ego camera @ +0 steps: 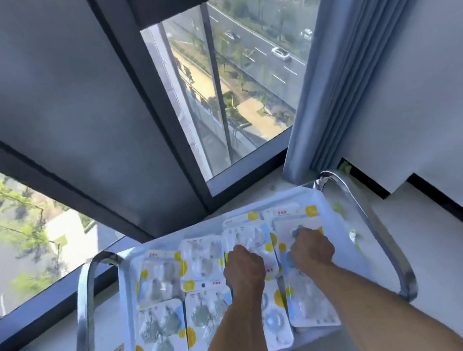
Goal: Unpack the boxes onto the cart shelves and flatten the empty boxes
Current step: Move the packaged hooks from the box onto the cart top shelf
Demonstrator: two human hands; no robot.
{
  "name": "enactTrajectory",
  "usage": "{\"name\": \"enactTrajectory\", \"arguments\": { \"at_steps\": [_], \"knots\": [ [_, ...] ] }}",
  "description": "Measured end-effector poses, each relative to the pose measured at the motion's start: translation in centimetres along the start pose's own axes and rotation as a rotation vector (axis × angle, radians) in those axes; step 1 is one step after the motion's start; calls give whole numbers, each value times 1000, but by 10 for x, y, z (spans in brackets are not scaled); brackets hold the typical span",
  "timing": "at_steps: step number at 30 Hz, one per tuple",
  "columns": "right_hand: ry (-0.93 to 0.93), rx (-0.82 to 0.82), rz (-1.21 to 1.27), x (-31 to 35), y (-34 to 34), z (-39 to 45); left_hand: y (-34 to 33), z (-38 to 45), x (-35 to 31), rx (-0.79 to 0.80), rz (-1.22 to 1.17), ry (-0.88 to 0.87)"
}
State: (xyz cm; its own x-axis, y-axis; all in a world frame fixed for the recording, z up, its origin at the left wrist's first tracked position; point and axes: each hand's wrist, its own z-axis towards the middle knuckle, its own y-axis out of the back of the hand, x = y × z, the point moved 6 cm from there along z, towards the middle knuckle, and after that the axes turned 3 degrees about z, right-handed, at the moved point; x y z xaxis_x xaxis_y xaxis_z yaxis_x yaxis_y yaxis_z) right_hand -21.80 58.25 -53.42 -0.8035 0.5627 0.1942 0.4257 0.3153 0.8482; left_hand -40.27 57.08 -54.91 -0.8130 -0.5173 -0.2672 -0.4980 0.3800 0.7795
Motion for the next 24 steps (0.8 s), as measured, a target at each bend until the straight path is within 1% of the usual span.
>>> {"name": "enactTrajectory", "arguments": {
  "at_steps": [3, 7, 11, 13, 17, 24],
  "knots": [
    [-6, 50, -30, 11, -9, 38, -10, 29, -16, 53, 54, 20],
    [-59, 104, -100, 19, -22, 74, -23, 53, -21, 87, 55, 22],
    [-90, 167, -168, 21, -38, 94, -34, 68, -14, 148, 34, 82],
    [-87, 182, -191, 21, -45, 98, -38, 71, -12, 156, 23, 82],
    [-50, 191, -246, 21, -48, 95, -35, 72, -14, 106, 47, 57],
    [122, 176, -240, 38, -18, 64, 0, 44, -14, 26, 85, 73]
  ]
}}
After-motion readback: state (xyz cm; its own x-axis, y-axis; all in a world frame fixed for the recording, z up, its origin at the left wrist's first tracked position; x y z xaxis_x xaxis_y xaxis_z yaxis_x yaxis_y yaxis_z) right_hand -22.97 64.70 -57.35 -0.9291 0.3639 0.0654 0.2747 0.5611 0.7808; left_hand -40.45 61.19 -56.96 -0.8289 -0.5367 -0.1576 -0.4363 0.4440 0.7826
